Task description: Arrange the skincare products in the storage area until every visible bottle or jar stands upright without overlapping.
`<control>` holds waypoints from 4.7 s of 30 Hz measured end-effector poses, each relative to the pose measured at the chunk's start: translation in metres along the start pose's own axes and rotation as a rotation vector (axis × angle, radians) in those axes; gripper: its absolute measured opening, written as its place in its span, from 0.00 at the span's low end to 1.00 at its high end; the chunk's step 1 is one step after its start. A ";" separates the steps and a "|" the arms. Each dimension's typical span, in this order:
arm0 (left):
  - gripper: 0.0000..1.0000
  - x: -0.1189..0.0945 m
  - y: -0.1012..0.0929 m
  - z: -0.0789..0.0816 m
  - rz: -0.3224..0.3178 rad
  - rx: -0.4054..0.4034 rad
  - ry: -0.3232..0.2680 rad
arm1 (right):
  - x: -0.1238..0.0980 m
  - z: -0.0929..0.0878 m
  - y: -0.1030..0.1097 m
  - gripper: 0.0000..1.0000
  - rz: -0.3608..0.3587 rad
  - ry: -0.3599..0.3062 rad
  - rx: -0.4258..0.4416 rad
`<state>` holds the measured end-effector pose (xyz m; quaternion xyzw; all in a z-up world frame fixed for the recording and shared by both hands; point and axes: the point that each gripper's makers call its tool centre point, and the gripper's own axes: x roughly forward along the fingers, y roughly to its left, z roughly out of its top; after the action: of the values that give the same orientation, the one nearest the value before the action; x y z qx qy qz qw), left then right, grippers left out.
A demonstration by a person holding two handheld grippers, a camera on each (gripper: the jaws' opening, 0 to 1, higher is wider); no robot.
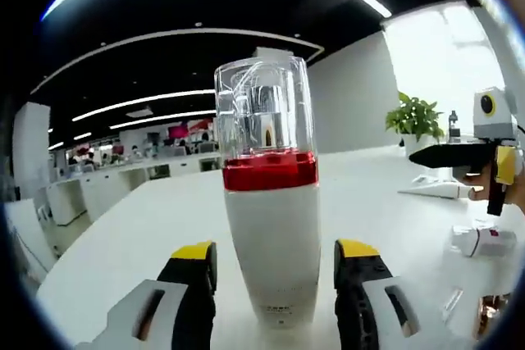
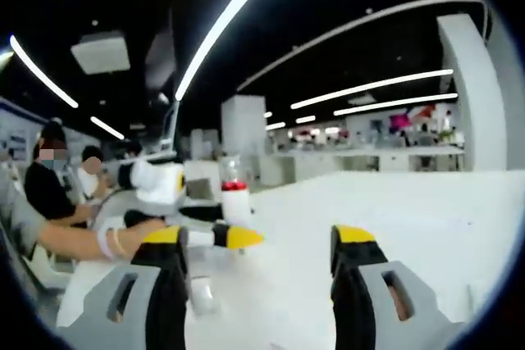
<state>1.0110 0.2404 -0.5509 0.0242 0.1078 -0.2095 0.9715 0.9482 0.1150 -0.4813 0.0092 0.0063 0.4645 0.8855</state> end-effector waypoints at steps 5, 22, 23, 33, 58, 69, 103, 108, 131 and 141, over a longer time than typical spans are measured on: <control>0.36 -0.006 0.000 -0.005 -0.052 -0.103 0.030 | -0.004 -0.009 -0.012 0.71 -0.042 0.017 0.026; 0.31 0.026 0.016 -0.003 0.122 -0.114 -0.008 | -0.011 -0.021 -0.035 0.70 -0.141 -0.002 0.126; 0.31 0.030 0.017 -0.003 0.133 -0.116 -0.006 | -0.012 -0.023 -0.038 0.70 -0.149 0.003 0.123; 0.33 0.027 0.022 -0.027 0.097 -0.052 0.050 | -0.015 -0.012 -0.032 0.67 -0.113 -0.085 0.218; 0.25 0.002 0.021 -0.018 0.086 -0.163 0.065 | -0.018 -0.010 -0.041 0.65 -0.140 -0.107 0.258; 0.22 -0.003 0.015 -0.014 0.089 -0.112 0.091 | -0.020 -0.009 -0.051 0.66 -0.172 -0.118 0.273; 0.01 0.017 0.003 -0.015 0.039 0.050 0.059 | -0.019 -0.014 -0.049 0.65 -0.167 -0.108 0.293; 0.01 0.020 0.004 -0.016 0.045 0.060 0.063 | -0.018 -0.016 -0.048 0.64 -0.166 -0.102 0.295; 0.03 -0.014 0.010 0.025 -0.039 -0.156 -0.119 | 0.007 -0.014 0.027 0.56 0.086 -0.037 0.014; 0.03 -0.012 0.019 0.020 -0.022 -0.180 -0.113 | 0.017 -0.052 0.063 0.43 0.208 0.149 -0.061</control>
<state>1.0122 0.2601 -0.5292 -0.0764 0.0713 -0.2108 0.9719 0.9047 0.1655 -0.5320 -0.0514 0.0569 0.5532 0.8295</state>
